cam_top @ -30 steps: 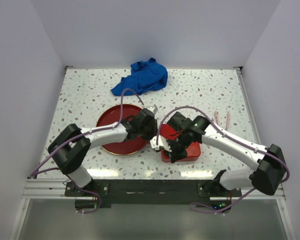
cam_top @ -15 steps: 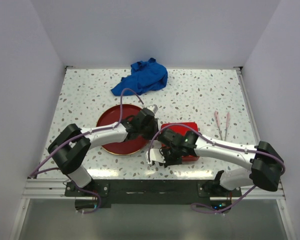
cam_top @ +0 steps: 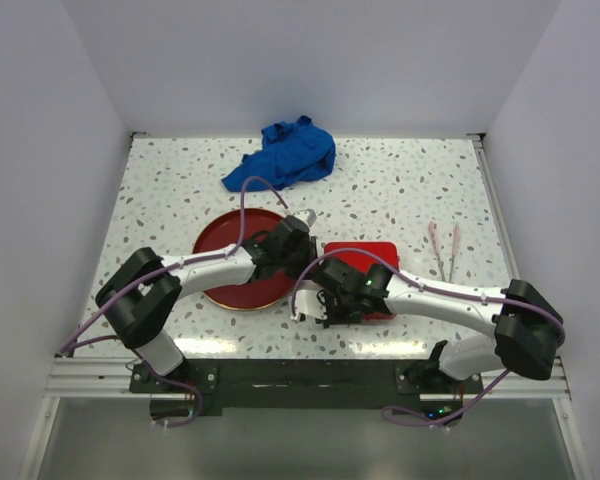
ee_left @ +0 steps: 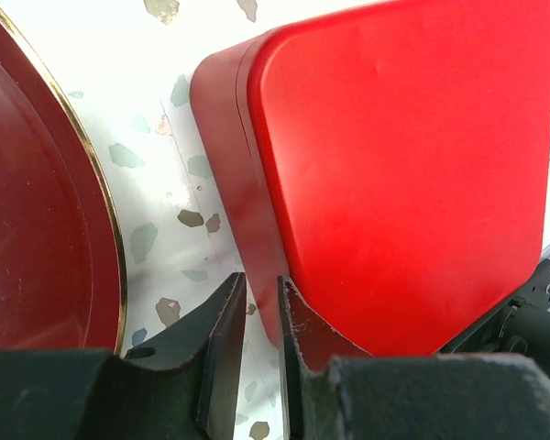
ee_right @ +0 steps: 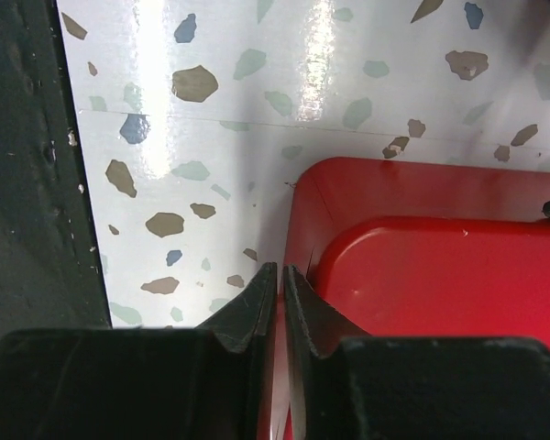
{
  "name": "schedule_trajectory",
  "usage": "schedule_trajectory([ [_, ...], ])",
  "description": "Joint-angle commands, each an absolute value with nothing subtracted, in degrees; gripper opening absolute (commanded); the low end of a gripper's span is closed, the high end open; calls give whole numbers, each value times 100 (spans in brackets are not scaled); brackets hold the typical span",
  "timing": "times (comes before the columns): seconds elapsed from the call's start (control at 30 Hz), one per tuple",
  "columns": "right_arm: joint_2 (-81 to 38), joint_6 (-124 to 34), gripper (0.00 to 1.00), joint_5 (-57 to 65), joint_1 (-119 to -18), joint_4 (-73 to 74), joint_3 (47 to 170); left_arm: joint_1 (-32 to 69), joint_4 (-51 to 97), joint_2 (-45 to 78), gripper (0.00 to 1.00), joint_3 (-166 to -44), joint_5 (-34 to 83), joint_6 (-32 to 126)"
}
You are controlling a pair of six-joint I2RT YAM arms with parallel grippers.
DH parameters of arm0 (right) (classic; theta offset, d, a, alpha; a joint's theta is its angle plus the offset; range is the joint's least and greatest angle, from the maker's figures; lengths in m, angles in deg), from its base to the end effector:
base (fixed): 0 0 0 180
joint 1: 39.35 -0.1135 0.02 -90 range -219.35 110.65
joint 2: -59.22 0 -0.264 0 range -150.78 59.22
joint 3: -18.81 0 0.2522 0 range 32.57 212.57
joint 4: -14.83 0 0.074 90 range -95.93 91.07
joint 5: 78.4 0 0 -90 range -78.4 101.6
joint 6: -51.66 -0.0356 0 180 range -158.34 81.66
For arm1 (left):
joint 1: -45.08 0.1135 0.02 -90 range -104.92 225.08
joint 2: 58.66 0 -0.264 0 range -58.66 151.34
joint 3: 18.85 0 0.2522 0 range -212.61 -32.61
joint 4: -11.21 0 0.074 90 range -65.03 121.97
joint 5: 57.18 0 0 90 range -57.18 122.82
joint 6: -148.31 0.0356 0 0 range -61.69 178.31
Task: Pack the cookies
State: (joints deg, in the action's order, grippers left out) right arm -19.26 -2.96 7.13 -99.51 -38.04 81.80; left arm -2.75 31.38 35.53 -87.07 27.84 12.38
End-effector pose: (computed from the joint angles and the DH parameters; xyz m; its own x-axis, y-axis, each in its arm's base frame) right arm 0.1223 0.2188 0.2031 0.1319 -0.9302 -0.3426 -0.9845 -0.0827 -0.1545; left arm 0.2272 -0.2555 0.1874 -0.8962 -0.0768 -0.4370 0.1939 0.8181 -0.5414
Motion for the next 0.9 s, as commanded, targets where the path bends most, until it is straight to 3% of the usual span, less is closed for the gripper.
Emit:
schedule_trajectory([
  [0.0, -1786, -432, 13, 765, -9965, -3838, 8222, -317, 2866, 3476, 25, -8649, 2702, 1155],
  [0.2, -1645, -99, 14, -850, -9702, -5084, 8968, -317, 2884, 3406, 25, -8561, 2693, 1129],
  [0.37, -1487, 235, 14, -2089, -8420, -5825, 9655, -317, 2884, 3397, 25, -8561, 2702, 1138],
  [0.5, -1364, -299, 13, -2154, -7453, -5450, 9585, -317, 2848, 3441, 25, -8604, 2684, 1129],
  [0.7, -1750, -2310, 6, -2407, -5836, -4403, 9269, -317, 2883, 3468, 25, -8710, 2710, 1173],
  [0.87, -2243, -2427, 6, -2804, -4955, -4323, 9383, -317, 2919, 3573, 25, -8859, 2763, 1226],
])
